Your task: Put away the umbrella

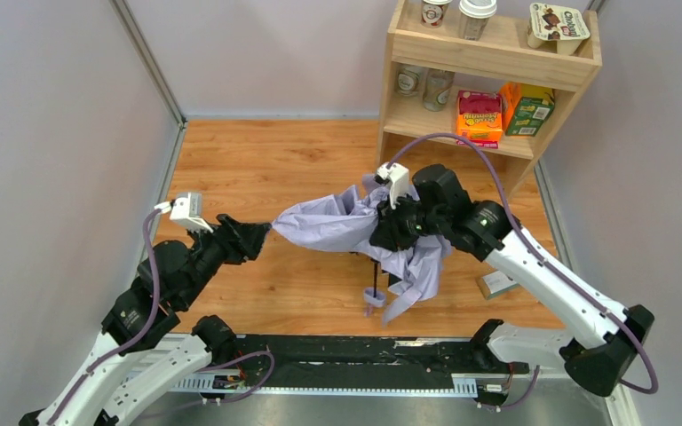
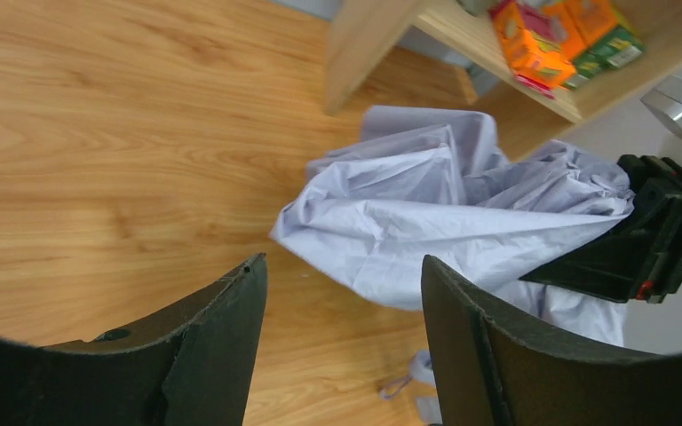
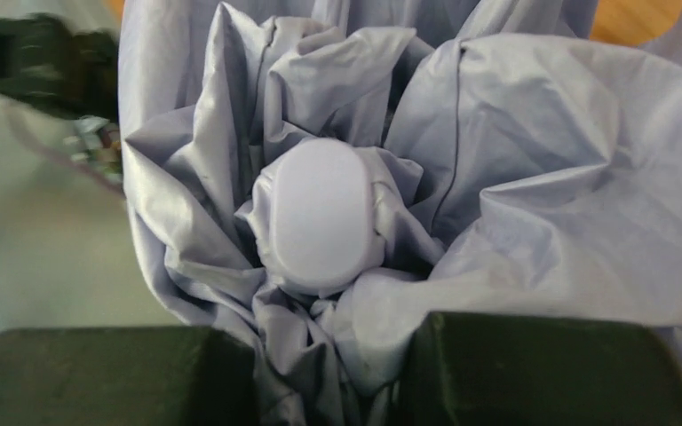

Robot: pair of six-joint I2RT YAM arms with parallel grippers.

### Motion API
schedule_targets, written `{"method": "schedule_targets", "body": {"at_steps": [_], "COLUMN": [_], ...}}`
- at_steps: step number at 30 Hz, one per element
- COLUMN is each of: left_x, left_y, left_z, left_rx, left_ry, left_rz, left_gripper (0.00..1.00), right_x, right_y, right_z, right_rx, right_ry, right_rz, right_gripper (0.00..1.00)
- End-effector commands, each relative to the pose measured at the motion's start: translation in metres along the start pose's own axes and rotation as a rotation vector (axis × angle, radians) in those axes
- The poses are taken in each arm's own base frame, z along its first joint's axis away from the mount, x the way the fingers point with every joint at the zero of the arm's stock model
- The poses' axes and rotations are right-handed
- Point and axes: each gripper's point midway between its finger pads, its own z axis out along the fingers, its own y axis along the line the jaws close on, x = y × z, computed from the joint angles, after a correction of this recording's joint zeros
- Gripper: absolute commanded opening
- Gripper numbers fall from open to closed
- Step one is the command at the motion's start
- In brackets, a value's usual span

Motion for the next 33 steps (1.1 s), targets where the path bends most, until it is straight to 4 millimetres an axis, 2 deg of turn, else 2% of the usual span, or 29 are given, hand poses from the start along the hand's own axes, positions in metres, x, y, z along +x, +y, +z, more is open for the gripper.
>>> {"method": "schedule_targets", "body": {"at_steps": [1,5,8,11,13,17,20,23,28,30,31,33], "left_x": [-0.015,-0.023,-0.017,-0.011,-0.007,-0.002,0.000,-0.001,0.000,-0.001,-0.002,-0.001], "left_y": [0.046,0.045,0.043,0.040,0.037,0.038,0.043,0.048,0.057,0.060,0.061,0.062], "left_z": [-0.022,-0.034,-0.035,-0.034,-0.033,-0.037,-0.043,-0.052,-0.067,-0.070,-0.071,-0.070], "left_rx": [-0.221,-0.180,-0.152,-0.122,-0.102,-0.083,-0.088,-0.086,-0.097,-0.108,-0.108,-0.111], "left_ry": [-0.048,-0.100,-0.096,-0.081,-0.073,-0.073,-0.081,-0.107,-0.129,-0.138,-0.140,-0.137], "left_rz": [0.126,0.133,0.123,0.100,0.087,0.061,0.049,0.030,0.018,0.019,0.023,0.032], "left_gripper": [0.72,0.72,0.72,0.72,0.72,0.72,0.71,0.70,0.69,0.69,0.69,0.69], "right_x": [-0.018,-0.053,-0.084,-0.102,-0.106,-0.097,-0.080,-0.046,0.031,0.058,0.077,0.100], "right_y": [-0.077,-0.125,-0.138,-0.142,-0.139,-0.133,-0.131,-0.131,-0.129,-0.118,-0.111,-0.100], "right_z": [-0.027,-0.061,-0.080,-0.083,-0.070,-0.018,0.022,0.058,0.091,0.103,0.110,0.119], "right_rx": [0.480,0.866,1.150,1.432,1.551,1.585,1.557,1.469,1.275,1.180,1.081,0.949], "right_ry": [0.050,0.019,0.004,0.121,0.190,0.275,0.334,0.452,0.664,0.709,0.771,0.837], "right_rz": [-0.031,-0.067,-0.199,-0.424,-0.533,-0.662,-0.735,-0.781,-0.741,-0.765,-0.749,-0.710], "right_gripper": [0.00,0.00,0.00,0.00,0.00,0.00,0.00,0.00,0.00,0.00,0.00,0.00]}}
